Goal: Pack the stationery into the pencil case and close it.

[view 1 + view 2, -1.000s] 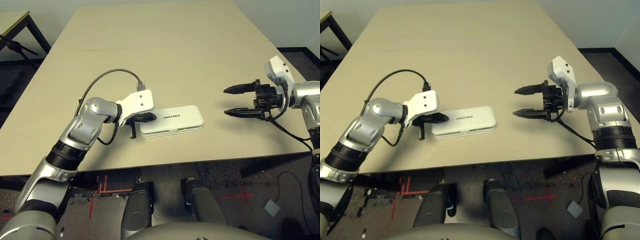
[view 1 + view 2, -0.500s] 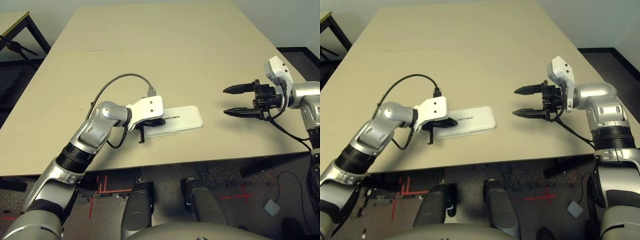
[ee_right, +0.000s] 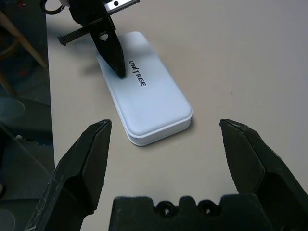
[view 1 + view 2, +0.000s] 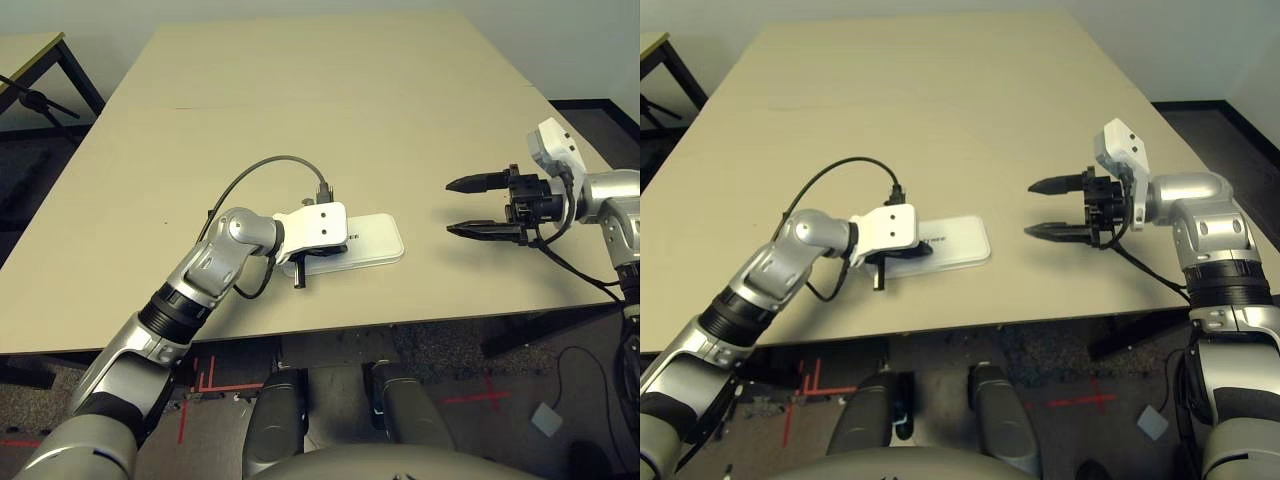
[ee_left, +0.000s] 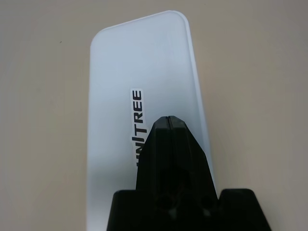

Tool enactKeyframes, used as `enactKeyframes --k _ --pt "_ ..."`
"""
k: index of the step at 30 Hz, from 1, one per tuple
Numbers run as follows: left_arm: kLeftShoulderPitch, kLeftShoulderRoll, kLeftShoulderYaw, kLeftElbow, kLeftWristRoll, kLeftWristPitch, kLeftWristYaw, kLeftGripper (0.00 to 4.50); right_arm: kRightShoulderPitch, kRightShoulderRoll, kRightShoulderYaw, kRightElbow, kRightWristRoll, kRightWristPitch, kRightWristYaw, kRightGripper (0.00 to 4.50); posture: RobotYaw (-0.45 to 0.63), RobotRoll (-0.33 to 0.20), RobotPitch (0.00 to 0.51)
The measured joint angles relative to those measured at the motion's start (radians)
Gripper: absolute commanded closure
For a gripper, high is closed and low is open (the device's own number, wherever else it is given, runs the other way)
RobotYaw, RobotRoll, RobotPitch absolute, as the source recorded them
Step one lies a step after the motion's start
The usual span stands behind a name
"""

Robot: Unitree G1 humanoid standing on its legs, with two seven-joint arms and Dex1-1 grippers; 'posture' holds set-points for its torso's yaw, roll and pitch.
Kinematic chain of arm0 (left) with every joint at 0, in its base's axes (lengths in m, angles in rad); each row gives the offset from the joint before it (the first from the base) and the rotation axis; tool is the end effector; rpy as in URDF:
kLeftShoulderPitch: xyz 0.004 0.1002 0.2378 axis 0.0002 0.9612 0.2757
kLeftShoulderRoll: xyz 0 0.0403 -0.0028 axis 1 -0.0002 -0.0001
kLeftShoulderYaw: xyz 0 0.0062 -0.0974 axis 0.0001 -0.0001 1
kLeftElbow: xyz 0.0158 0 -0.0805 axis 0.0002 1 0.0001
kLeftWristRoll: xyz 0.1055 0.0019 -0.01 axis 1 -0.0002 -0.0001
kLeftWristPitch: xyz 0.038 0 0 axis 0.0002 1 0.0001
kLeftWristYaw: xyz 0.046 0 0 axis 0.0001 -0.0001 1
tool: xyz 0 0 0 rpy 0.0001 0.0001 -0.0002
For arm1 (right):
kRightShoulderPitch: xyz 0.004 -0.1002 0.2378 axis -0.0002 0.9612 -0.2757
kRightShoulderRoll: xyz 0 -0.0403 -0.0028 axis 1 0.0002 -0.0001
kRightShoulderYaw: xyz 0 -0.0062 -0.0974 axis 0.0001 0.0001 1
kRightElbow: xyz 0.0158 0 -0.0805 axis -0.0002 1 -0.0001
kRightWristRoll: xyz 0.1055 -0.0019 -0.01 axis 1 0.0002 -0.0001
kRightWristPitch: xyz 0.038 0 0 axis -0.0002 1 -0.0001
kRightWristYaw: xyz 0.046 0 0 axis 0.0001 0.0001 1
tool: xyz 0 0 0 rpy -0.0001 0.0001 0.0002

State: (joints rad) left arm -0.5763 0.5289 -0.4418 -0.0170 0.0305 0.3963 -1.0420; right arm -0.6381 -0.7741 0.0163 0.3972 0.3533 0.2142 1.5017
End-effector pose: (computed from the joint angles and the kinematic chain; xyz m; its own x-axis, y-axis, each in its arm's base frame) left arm 0.2831 0.1374 0.1527 0.2919 -0.7631 -0.5766 0.9364 0.1051 0.3349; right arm 0.2988 -0.2860 0.1957 0.2609 0.9102 -0.3217 -0.9642 0.2297 -0.1322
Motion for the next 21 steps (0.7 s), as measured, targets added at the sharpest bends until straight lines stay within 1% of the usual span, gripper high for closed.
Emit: enactKeyframes --k 2,3,4,7,9,11,14,17,20,21 --pt "0.011 -0.003 0.024 -0.006 -0.024 0.031 0.001 4.45 0.000 0.002 0.000 0.000 0.001 0.000 -0.006 0.00 -0.03 0.000 0.120" --pt "0.031 -0.011 0.057 -0.011 -0.053 0.058 0.009 4.10 0.002 0.005 -0.001 -0.001 0.005 0.000 -0.015 0.00 -0.03 0.000 0.120" --pt "0.055 -0.022 0.096 -0.012 -0.080 0.086 0.030 3.86 0.010 0.008 -0.007 -0.001 0.009 0.000 -0.021 0.00 -0.03 0.000 0.120" --pt "0.102 -0.044 0.221 -0.032 -0.158 0.150 0.082 2.78 0.028 0.025 -0.030 -0.001 0.022 0.007 -0.053 0.00 -0.03 0.000 0.120" --pt "0.121 -0.063 0.318 -0.062 -0.195 0.168 0.150 2.00 0.029 0.049 -0.052 0.002 0.032 0.007 -0.095 0.00 -0.02 0.000 0.120" --pt "0.130 -0.097 0.429 -0.078 -0.214 0.157 0.256 1.19 0.026 0.080 -0.094 0.021 0.040 -0.011 -0.164 0.00 -0.01 0.000 0.121" --pt "0.141 -0.129 0.567 -0.085 -0.220 0.108 0.411 0.08 0.023 0.124 -0.154 0.075 0.040 -0.062 -0.281 0.00 0.00 0.000 0.124" --pt "0.163 -0.146 0.670 -0.087 -0.216 0.063 0.556 0.03 0.023 0.161 -0.193 0.126 0.026 -0.123 -0.403 0.00 0.01 0.000 0.126" --pt "0.197 -0.185 0.733 -0.108 -0.218 0.037 0.660 0.03 0.020 0.203 -0.226 0.171 0.013 -0.173 -0.528 0.00 0.02 0.000 0.127" --pt "0.215 -0.206 0.757 -0.129 -0.219 0.032 0.700 0.03 0.019 0.213 -0.230 0.191 -0.003 -0.180 -0.594 0.00 0.02 0.000 0.127"
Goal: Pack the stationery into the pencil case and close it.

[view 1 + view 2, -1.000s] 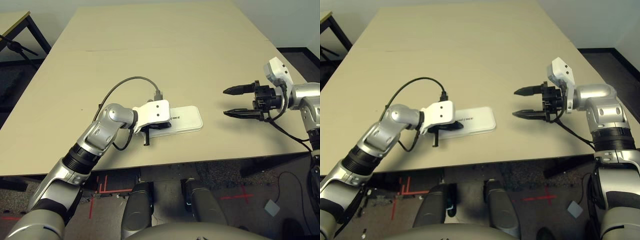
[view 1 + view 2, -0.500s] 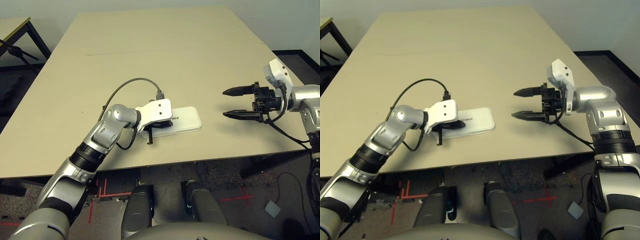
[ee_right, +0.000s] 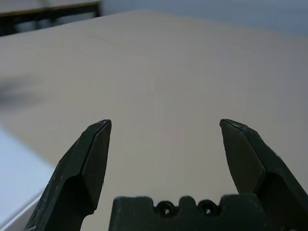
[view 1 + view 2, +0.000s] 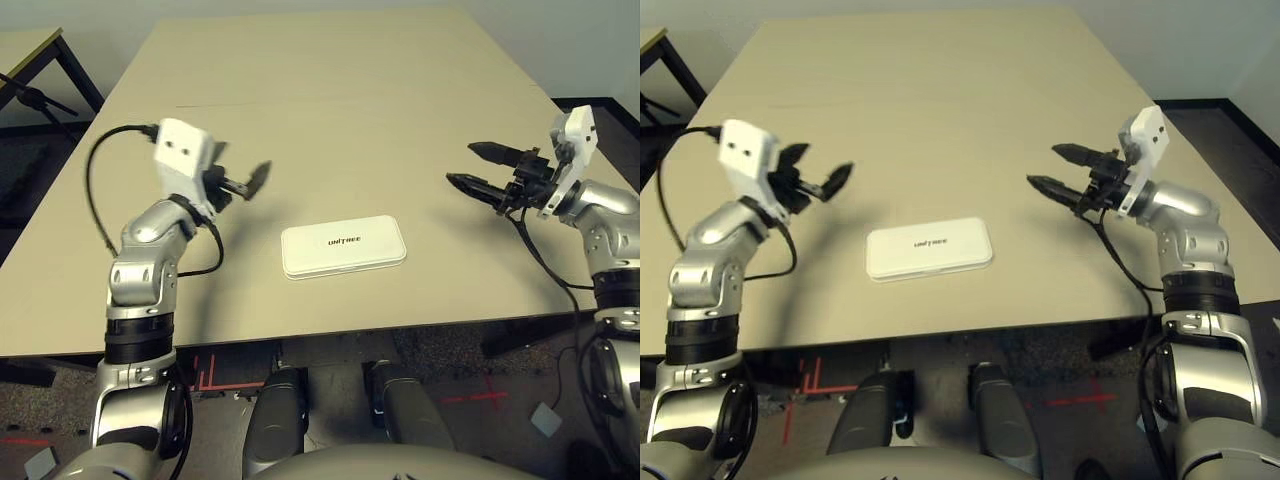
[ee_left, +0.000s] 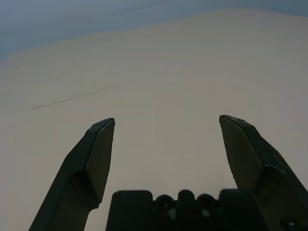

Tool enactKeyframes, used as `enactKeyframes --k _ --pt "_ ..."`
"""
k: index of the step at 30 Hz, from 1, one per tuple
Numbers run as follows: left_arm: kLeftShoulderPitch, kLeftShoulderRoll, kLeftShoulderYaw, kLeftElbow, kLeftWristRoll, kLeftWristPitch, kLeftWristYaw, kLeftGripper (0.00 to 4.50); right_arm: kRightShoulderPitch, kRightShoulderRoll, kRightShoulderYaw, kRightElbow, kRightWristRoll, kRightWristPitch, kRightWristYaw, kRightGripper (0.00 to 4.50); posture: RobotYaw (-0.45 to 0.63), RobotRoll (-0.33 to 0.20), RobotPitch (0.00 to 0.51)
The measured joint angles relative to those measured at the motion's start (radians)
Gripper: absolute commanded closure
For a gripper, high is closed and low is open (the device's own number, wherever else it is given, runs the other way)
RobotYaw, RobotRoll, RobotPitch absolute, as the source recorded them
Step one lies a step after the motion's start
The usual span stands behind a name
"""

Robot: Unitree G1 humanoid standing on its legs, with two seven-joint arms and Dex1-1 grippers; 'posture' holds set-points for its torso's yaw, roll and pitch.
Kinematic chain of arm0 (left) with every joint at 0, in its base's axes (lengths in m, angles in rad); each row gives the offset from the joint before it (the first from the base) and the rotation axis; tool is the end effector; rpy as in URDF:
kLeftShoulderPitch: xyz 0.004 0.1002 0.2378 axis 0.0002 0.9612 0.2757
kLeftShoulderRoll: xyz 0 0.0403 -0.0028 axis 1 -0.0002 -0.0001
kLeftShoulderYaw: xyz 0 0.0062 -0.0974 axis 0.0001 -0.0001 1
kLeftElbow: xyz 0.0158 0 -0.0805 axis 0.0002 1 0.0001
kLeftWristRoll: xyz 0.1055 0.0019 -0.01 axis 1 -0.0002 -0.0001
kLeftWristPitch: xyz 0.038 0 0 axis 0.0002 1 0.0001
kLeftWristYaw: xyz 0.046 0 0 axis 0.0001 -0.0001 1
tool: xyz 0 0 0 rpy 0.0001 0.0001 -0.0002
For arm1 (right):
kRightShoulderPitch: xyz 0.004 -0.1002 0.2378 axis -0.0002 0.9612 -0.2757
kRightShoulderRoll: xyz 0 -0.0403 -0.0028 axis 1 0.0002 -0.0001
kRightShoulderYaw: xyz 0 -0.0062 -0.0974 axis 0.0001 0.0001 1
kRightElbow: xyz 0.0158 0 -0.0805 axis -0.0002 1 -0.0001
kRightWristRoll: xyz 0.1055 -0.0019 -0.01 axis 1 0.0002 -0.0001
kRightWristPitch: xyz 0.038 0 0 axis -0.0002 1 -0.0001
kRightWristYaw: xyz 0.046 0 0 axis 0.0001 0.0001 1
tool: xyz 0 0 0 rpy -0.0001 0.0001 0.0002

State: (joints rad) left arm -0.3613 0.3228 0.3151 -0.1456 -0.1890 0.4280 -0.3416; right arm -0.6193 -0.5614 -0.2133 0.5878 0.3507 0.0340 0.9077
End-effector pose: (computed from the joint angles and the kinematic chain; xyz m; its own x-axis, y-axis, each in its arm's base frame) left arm 0.2526 0.2393 0.1639 0.9824 -0.1374 0.1268 0.1273 0.9883 0.0845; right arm 0.3009 -0.2920 0.1517 0.8164 0.5734 0.0680 -0.5648 0.8175 -0.1129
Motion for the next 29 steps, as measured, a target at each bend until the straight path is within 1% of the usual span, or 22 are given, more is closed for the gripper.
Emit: enactKeyframes --k 2,5,9,12,17,23,29 --pt "0.037 -0.013 0.032 -0.028 -0.004 -0.009 0.053 0.03 -0.002 0.013 -0.008 0.038 -0.024 -0.006 -0.112 0.00 0.02 0.000 0.123" --pt "0.075 -0.047 0.070 -0.047 -0.004 -0.023 0.132 0.03 -0.011 0.040 -0.059 0.107 -0.027 -0.043 -0.239 0.00 0.02 0.000 0.120" --pt "0.090 -0.093 0.111 -0.047 -0.004 -0.040 0.251 0.03 -0.028 0.058 -0.113 0.173 -0.021 -0.090 -0.335 0.00 0.02 0.000 0.116" --pt "0.114 -0.107 0.104 -0.047 0.004 -0.071 0.287 0.03 -0.033 0.058 -0.125 0.211 -0.021 -0.106 -0.364 0.00 0.01 0.000 0.116" --pt "0.137 -0.109 0.088 -0.024 0.019 -0.140 0.300 0.03 -0.035 0.058 -0.125 0.253 -0.022 -0.117 -0.374 0.00 0.01 0.000 0.114" --pt "0.139 -0.096 0.059 0.084 0.026 -0.250 0.266 0.03 -0.041 0.062 -0.125 0.281 -0.021 -0.128 -0.375 0.00 0.02 0.000 0.110" --pt "0.139 -0.089 0.058 0.117 0.014 -0.259 0.255 0.03 -0.047 0.067 -0.125 0.281 -0.011 -0.128 -0.367 0.00 0.02 0.000 0.110"
